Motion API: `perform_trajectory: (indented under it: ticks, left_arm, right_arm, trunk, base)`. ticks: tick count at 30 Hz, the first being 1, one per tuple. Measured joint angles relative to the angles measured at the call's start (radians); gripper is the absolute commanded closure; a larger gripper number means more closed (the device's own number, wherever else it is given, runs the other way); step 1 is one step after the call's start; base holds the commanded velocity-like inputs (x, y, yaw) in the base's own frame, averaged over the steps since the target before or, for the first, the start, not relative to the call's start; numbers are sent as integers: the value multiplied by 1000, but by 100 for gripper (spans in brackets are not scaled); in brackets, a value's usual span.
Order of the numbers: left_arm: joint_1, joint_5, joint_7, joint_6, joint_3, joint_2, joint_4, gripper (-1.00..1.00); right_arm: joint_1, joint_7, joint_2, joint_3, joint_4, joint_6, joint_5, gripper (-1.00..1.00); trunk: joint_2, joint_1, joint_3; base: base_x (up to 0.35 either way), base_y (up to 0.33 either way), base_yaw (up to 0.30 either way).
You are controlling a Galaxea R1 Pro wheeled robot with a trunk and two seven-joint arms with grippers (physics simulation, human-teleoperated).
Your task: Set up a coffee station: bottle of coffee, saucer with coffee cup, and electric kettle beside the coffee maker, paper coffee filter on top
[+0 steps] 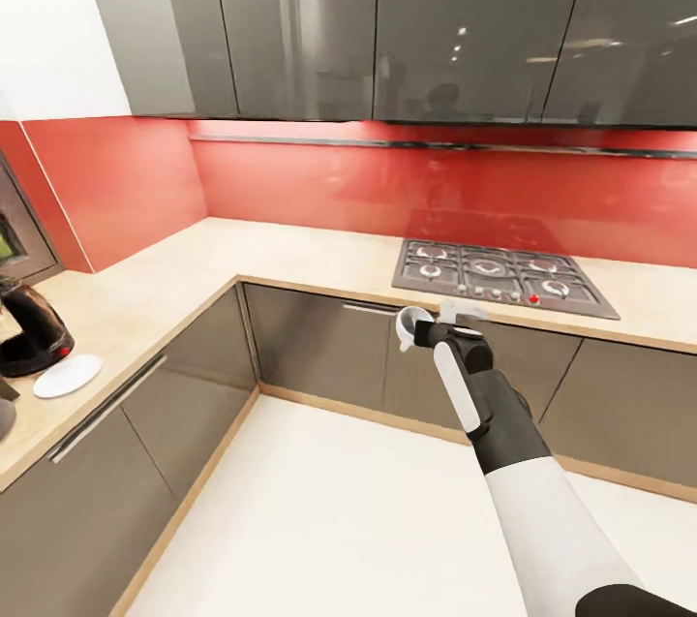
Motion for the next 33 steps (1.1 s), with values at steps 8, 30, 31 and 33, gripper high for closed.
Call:
perform_trajectory:
  ticks: [8,30,31,33]
  left_arm:
    - [0,0,0,-1,0,0,-1,-100]
    - [0,0,0,-1,-4,-5,-1,-100]
    - [0,0,0,-1,-4,-5,-1,-100]
    - [0,0,0,-1,-4,-5,-1,-100]
  right_arm:
    - [0,0,0,0,0,0,0,100]
    - [0,0,0,0,0,0,0,100]
    - [0,0,0,0,0,0,0,100]
    - [0,1,0,0,0,0,0,100]
  trunk:
    - [0,0,0]
    - [0,0,0]
    - [0,0,0]
    - [0,0,0]
  base:
    - [324,-61,274]
    - [300,-152,275]
    - [283,-207,276]
    - [283,-207,276]
